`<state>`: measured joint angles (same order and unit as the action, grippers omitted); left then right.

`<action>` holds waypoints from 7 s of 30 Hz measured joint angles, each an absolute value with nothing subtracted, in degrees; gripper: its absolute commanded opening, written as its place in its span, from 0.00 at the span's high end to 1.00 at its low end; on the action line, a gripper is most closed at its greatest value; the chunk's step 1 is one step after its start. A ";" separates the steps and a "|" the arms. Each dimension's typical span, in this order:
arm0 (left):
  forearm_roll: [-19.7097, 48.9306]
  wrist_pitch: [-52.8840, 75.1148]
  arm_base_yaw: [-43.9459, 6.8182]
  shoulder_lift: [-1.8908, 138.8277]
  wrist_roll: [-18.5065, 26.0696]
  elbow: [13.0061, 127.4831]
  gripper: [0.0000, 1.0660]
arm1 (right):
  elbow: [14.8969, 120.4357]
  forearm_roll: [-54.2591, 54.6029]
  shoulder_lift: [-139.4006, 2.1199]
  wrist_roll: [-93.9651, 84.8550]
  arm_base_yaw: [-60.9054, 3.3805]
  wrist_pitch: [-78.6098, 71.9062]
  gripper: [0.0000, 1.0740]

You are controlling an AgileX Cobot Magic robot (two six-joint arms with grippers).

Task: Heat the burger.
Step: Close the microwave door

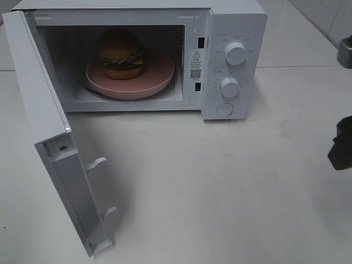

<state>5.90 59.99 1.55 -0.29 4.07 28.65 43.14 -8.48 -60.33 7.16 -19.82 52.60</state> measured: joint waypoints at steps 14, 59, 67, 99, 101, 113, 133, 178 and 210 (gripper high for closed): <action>5.90 59.99 1.55 -0.29 4.07 28.65 0.23 | 33.63 -8.42 -41.20 7.22 -17.82 56.04 0.29; 5.90 59.99 1.55 -0.29 4.07 28.65 0.23 | 29.11 -2.35 0.29 2.18 -10.60 59.82 0.29; 5.90 59.99 1.55 -0.29 4.07 28.65 0.23 | 29.11 -2.35 0.29 2.18 -10.60 59.82 0.29; 5.90 59.93 1.55 -0.29 4.07 28.65 0.23 | 29.11 -2.35 0.29 2.18 -10.60 59.82 0.29; 5.90 59.87 1.55 -0.29 4.07 28.82 0.23 | 29.11 -2.35 0.29 2.18 -10.60 59.82 0.29; 5.90 52.14 1.55 8.08 4.07 31.28 0.62 | 29.11 -2.35 0.29 2.18 -10.60 59.82 0.29; 5.50 16.96 1.55 28.36 7.45 21.20 1.00 | 28.99 -2.35 0.29 2.18 -10.60 59.82 0.29; -7.22 -55.06 -11.69 83.14 1.49 11.40 1.00 | 28.99 -2.35 0.29 2.18 -10.60 59.82 0.29; 27.22 -56.04 -39.08 103.08 16.21 34.72 1.00 | 28.99 -2.35 0.29 2.18 -10.60 59.82 0.29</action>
